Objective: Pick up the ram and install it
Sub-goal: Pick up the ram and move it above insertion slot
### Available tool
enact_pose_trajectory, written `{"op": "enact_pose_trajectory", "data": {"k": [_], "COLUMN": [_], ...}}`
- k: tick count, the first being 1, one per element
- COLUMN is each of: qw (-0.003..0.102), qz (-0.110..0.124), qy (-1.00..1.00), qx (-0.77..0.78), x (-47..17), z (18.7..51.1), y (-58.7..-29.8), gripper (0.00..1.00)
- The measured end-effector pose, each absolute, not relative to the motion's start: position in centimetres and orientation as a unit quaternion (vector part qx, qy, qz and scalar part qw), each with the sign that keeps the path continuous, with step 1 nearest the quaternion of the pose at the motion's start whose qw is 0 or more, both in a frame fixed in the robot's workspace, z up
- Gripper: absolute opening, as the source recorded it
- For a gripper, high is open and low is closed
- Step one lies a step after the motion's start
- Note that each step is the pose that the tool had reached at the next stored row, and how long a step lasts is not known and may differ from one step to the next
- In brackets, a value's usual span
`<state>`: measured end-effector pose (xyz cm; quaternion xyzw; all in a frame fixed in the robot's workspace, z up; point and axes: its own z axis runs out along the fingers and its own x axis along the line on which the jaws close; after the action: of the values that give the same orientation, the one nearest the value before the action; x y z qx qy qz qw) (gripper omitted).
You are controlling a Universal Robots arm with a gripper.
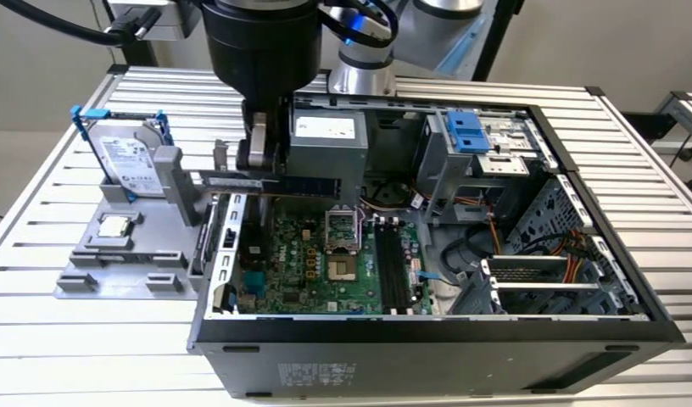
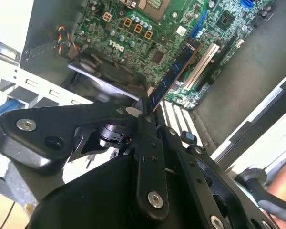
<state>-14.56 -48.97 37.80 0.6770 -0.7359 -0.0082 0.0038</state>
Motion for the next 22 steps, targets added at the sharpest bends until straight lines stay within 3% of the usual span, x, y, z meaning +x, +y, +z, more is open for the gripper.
{"op": "enact_pose_trajectory", "data": {"k": [22], "qw": [0.004], "qz": [-0.008], "qy": [-0.739], "qx": [0.674], "x": [-11.6], "z": [37.8], "y": [-48.7], "gripper": [0.0]}}
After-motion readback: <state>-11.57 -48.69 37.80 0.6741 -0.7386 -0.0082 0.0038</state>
